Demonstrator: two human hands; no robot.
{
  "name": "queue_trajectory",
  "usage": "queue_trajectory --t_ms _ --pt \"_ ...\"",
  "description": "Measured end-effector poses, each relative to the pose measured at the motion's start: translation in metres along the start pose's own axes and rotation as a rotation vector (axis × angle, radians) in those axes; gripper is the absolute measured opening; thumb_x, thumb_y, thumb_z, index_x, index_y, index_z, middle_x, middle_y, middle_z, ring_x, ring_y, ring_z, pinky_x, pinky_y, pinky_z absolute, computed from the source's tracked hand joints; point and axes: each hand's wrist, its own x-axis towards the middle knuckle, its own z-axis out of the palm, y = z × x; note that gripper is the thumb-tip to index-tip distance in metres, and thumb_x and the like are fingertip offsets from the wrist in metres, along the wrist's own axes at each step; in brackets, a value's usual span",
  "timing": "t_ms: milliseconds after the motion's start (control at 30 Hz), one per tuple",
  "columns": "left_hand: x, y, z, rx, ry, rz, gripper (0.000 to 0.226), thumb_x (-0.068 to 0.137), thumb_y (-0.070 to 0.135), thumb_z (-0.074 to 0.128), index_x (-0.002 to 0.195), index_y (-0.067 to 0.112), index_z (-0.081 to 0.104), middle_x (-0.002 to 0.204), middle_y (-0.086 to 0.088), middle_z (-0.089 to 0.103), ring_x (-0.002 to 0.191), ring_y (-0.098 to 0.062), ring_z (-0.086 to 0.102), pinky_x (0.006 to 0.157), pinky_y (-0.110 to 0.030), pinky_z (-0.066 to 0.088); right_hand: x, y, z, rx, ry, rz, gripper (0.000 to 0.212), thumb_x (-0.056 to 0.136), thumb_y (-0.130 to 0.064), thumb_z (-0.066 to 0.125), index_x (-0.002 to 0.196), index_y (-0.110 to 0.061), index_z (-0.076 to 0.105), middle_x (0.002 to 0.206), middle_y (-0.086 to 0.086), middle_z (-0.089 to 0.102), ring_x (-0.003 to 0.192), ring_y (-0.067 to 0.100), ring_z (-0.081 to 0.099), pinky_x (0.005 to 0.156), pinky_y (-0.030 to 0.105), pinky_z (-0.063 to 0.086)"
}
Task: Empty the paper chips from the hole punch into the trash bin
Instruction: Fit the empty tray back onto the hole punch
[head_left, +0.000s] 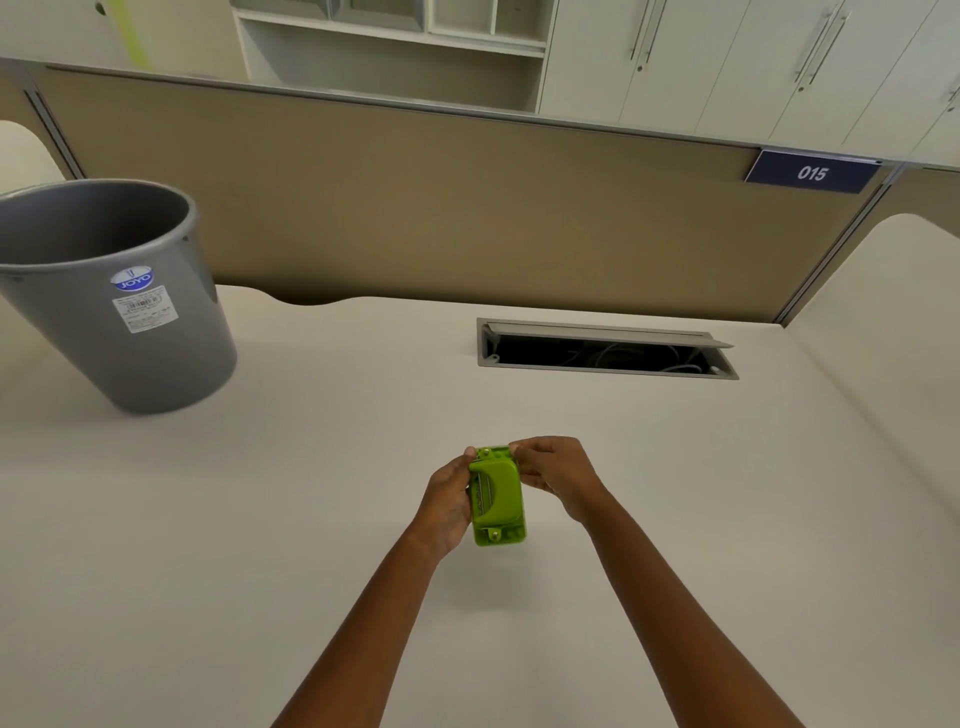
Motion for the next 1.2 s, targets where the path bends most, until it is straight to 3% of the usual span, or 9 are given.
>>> queue_trajectory --t_ms 100,267,533,700,833,900,1033,1133,1200 --pt "-0.002 0.002 -0.001 0.046 -0.011 0.018 0.03 0.098 0.022 0.037 0.084 0.012 0.062 0.063 0.001 0.071 0.059 -0.01 0.067 0.054 -0.023 0.057 0.002 0.002 -0.004 0.012 -0.059 -0.002 0.025 0.09 -0.006 0.052 0.106 0.009 0.063 0.092 0.015 0.064 0.085 0.021 0.061 0.076 0.021 0.051" --pt "-0.005 0.005 0.001 0.122 0.002 0.065 0.029 0.099 0.016 0.035 0.086 0.014 0.061 0.082 -0.007 0.061 0.072 -0.015 0.059 0.058 -0.019 0.053 0.001 0.006 -0.006 -0.064 -0.105 -0.071 0.023 0.091 -0.006 0.049 0.101 0.007 0.065 0.083 0.005 0.065 0.077 0.013 0.06 0.073 0.017 0.051" --pt "-0.005 0.004 0.004 0.094 0.006 0.103 0.028 0.099 0.015 0.035 0.087 0.015 0.061 0.085 -0.007 0.06 0.075 -0.017 0.057 0.06 -0.021 0.053 -0.003 0.008 -0.005 -0.138 -0.024 -0.23 0.02 0.09 -0.003 0.049 0.098 0.006 0.065 0.09 0.015 0.062 0.086 0.024 0.056 0.087 0.039 0.05" --pt "-0.005 0.005 0.003 0.033 0.006 0.11 0.027 0.098 0.015 0.037 0.088 0.013 0.062 0.084 -0.006 0.062 0.077 -0.016 0.058 0.057 -0.019 0.055 -0.003 0.012 -0.008 -0.039 -0.15 -0.159 0.024 0.091 -0.002 0.05 0.11 0.008 0.061 0.089 0.008 0.066 0.074 0.004 0.066 0.068 0.011 0.055" --pt "-0.006 0.004 0.003 -0.005 -0.017 0.097 0.028 0.097 0.019 0.038 0.089 0.016 0.064 0.079 0.003 0.071 0.08 -0.016 0.058 0.058 -0.025 0.055 -0.005 0.015 -0.002 -0.013 -0.098 -0.198 0.023 0.088 0.002 0.052 0.108 0.008 0.062 0.087 0.006 0.065 0.062 -0.004 0.066 0.064 0.01 0.054" --pt "-0.006 0.005 0.004 -0.002 -0.019 0.088 0.026 0.098 0.02 0.037 0.092 0.016 0.063 0.087 -0.002 0.066 0.081 -0.017 0.057 0.062 -0.029 0.053 -0.007 0.015 0.0 -0.022 -0.058 -0.22 0.022 0.088 0.002 0.052 0.106 0.01 0.062 0.083 0.006 0.066 0.063 -0.002 0.066 0.065 0.012 0.054" --pt "-0.006 0.005 0.005 -0.007 -0.043 0.068 0.027 0.098 0.021 0.037 0.095 0.015 0.063 0.084 0.002 0.07 0.08 -0.017 0.059 0.062 -0.029 0.054 -0.009 0.012 0.004 -0.077 0.023 -0.261 0.017 0.087 0.003 0.052 0.099 0.009 0.063 0.089 0.014 0.063 0.079 0.023 0.058 0.071 0.026 0.049" --pt "-0.007 0.004 0.006 -0.036 -0.009 0.049 0.024 0.097 0.02 0.038 0.098 0.012 0.061 0.09 -0.005 0.064 0.079 -0.02 0.059 0.058 -0.027 0.054 -0.01 0.01 0.006 -0.106 0.042 -0.244 0.018 0.087 0.001 0.053 0.1 0.009 0.063 0.089 0.013 0.063 0.083 0.025 0.057 0.077 0.033 0.049" --pt "-0.007 0.004 0.007 -0.065 0.024 0.039 0.024 0.097 0.021 0.039 0.097 0.011 0.061 0.09 -0.008 0.062 0.079 -0.022 0.059 0.056 -0.028 0.056 -0.011 0.007 0.005 -0.057 -0.015 -0.183 0.022 0.088 -0.002 0.054 0.105 0.009 0.062 0.088 0.012 0.064 0.083 0.023 0.059 0.075 0.029 0.051"
